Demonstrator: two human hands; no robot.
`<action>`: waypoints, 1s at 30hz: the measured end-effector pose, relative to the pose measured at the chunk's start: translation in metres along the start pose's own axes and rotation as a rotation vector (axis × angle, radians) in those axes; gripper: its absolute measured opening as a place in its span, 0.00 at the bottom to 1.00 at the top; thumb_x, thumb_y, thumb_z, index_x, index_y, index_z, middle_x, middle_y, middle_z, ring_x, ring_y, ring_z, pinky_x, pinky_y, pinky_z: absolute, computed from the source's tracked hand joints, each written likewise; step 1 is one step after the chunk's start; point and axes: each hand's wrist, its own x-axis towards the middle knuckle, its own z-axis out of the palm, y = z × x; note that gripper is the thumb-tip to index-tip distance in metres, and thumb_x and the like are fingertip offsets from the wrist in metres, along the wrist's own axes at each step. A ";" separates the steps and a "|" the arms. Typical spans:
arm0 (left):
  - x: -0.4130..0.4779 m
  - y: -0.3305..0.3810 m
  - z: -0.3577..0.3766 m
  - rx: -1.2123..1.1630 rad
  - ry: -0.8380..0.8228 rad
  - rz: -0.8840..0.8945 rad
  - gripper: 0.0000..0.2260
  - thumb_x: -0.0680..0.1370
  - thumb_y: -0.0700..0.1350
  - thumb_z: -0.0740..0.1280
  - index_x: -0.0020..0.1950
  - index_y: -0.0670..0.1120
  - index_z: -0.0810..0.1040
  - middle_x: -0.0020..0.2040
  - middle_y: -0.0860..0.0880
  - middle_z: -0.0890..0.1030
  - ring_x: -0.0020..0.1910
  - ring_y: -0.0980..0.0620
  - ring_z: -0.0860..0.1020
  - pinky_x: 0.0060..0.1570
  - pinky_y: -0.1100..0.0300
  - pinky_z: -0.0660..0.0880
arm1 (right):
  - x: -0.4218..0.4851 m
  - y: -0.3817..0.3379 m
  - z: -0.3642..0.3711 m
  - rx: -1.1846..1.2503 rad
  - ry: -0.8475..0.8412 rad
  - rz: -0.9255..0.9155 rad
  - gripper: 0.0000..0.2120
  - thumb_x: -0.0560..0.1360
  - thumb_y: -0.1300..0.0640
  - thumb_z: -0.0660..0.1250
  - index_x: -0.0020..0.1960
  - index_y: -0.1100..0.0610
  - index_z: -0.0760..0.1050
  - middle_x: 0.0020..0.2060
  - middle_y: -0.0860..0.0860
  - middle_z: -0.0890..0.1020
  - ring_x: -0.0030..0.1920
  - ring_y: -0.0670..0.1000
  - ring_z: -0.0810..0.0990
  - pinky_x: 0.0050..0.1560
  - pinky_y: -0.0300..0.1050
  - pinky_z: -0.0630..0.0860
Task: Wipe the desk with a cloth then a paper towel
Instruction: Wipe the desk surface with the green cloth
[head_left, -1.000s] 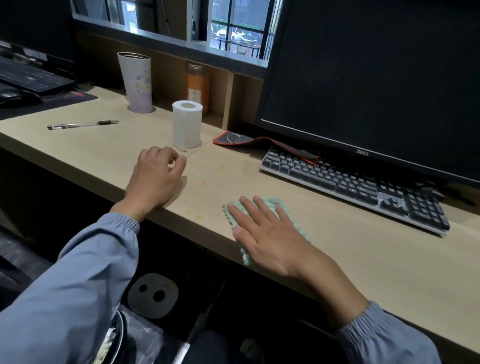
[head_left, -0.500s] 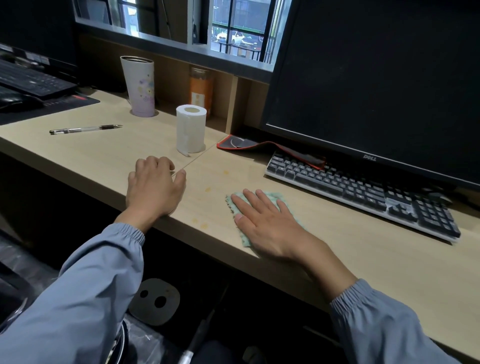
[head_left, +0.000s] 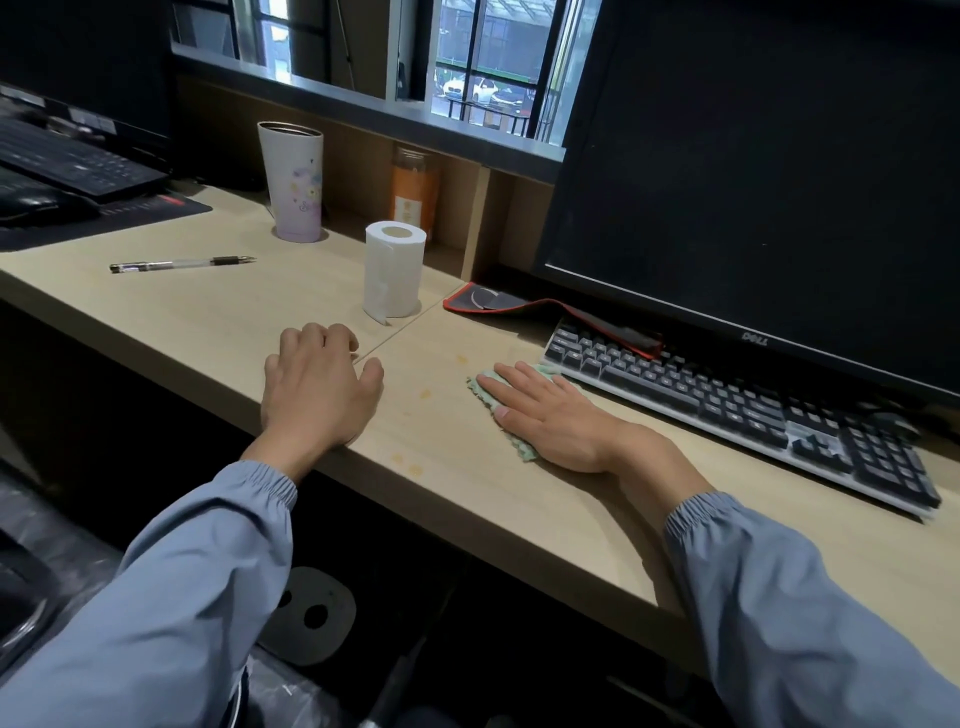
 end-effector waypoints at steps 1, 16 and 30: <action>0.000 0.000 0.000 -0.006 0.002 -0.003 0.17 0.81 0.55 0.63 0.64 0.46 0.76 0.62 0.42 0.76 0.64 0.39 0.69 0.63 0.42 0.66 | 0.003 0.000 0.000 -0.004 0.002 -0.005 0.26 0.86 0.40 0.42 0.82 0.38 0.41 0.82 0.41 0.41 0.80 0.44 0.35 0.80 0.53 0.36; 0.002 -0.001 0.001 -0.017 0.004 -0.017 0.15 0.81 0.53 0.62 0.62 0.46 0.76 0.62 0.43 0.76 0.64 0.40 0.69 0.63 0.43 0.66 | 0.034 -0.006 -0.001 0.001 0.019 0.013 0.26 0.86 0.40 0.42 0.82 0.39 0.41 0.83 0.43 0.42 0.81 0.46 0.36 0.80 0.54 0.38; 0.001 0.000 -0.002 0.004 -0.015 -0.019 0.15 0.81 0.53 0.61 0.63 0.47 0.76 0.63 0.42 0.76 0.65 0.39 0.69 0.64 0.43 0.66 | -0.025 -0.065 0.011 -0.010 -0.026 -0.085 0.26 0.86 0.40 0.40 0.82 0.38 0.38 0.82 0.42 0.37 0.80 0.44 0.32 0.79 0.53 0.34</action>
